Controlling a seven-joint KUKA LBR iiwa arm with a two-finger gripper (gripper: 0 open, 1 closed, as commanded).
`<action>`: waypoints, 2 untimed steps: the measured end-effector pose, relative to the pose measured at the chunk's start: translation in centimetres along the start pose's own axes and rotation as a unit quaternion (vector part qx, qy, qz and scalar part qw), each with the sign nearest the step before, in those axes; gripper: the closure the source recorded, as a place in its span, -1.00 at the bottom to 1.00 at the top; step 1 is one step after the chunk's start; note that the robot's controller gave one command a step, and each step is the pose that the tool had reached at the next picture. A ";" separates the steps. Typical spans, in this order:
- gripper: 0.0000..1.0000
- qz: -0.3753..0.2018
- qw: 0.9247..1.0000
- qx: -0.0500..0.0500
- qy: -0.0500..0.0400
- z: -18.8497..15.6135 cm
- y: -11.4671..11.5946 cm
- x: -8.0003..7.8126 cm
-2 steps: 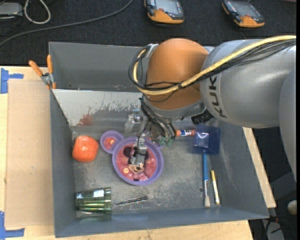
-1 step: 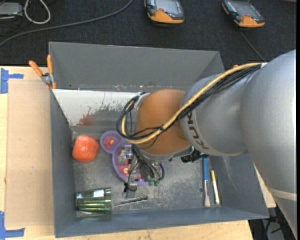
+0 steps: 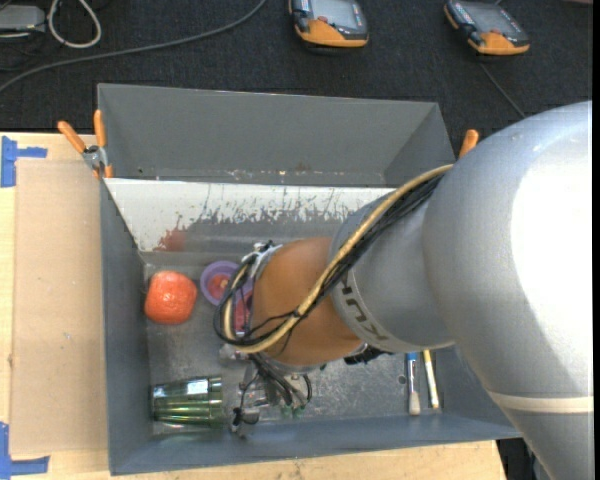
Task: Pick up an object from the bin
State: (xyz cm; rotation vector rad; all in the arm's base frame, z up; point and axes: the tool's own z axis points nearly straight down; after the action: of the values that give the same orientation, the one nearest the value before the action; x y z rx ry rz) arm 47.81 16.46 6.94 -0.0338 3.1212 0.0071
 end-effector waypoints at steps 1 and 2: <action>-1.00 0.102 0.995 0.001 0.007 -0.1 -2.1 -0.3; -1.00 0.083 0.997 -0.002 -0.002 -0.1 4.0 0.2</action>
Offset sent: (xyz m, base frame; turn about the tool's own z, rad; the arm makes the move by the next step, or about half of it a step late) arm -0.0038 0.0360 0.0006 0.1723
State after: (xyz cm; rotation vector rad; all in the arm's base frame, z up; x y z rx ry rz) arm 47.49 20.41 7.04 0.2252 3.1097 0.0162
